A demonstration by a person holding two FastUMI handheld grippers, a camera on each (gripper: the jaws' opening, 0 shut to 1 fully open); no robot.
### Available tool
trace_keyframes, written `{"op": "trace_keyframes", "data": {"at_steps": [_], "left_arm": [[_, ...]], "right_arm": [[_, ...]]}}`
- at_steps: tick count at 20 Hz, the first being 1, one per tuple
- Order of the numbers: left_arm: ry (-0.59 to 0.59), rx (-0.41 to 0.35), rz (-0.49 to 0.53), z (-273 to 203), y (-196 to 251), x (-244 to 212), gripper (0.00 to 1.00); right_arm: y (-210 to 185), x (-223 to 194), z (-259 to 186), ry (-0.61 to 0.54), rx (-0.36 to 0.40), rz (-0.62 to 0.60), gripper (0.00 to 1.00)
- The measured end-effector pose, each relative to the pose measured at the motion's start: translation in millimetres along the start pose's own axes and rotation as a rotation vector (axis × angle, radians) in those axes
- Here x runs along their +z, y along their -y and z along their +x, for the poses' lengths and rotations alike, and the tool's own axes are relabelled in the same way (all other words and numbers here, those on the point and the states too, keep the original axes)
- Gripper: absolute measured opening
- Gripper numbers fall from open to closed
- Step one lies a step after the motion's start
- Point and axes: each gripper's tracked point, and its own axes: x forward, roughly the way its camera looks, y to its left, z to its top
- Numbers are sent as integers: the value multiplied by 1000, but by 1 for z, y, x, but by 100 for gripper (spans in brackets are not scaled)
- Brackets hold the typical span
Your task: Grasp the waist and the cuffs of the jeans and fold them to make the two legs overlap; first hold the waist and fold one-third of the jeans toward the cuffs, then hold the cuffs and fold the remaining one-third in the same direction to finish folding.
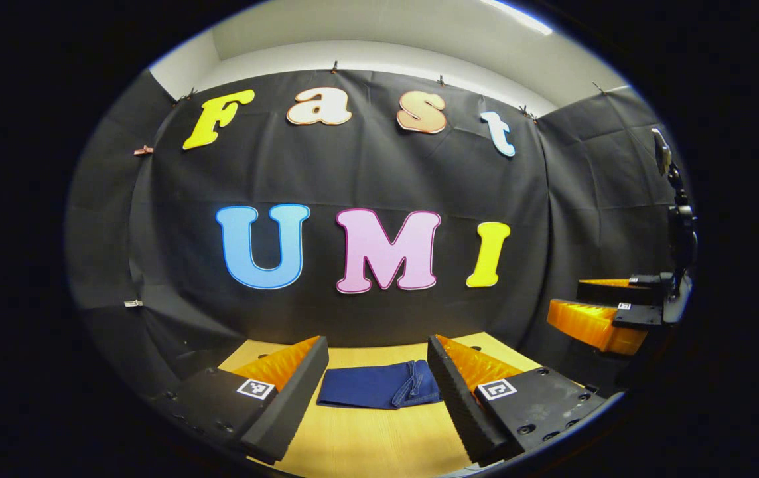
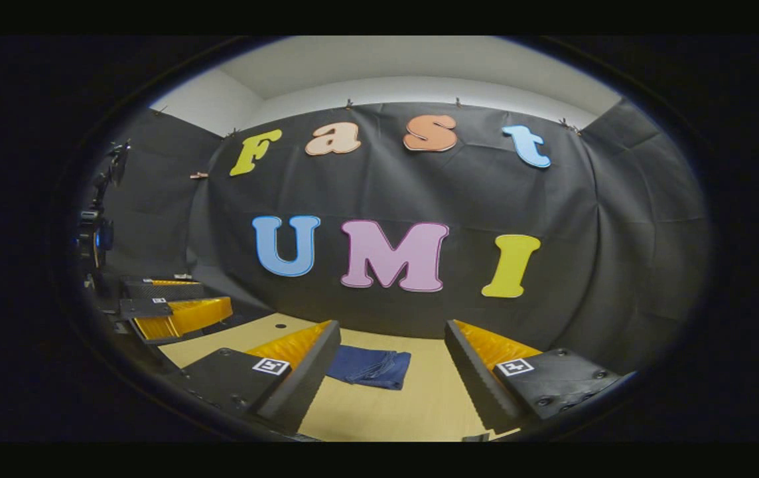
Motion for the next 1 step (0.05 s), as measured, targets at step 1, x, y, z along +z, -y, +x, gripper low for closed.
{"op": "trace_keyframes", "data": {"at_steps": [1], "left_arm": [[6, 8, -6, 3, -2, 2, 92]], "right_arm": [[2, 3, 2, 7, 1, 4, 97]]}}
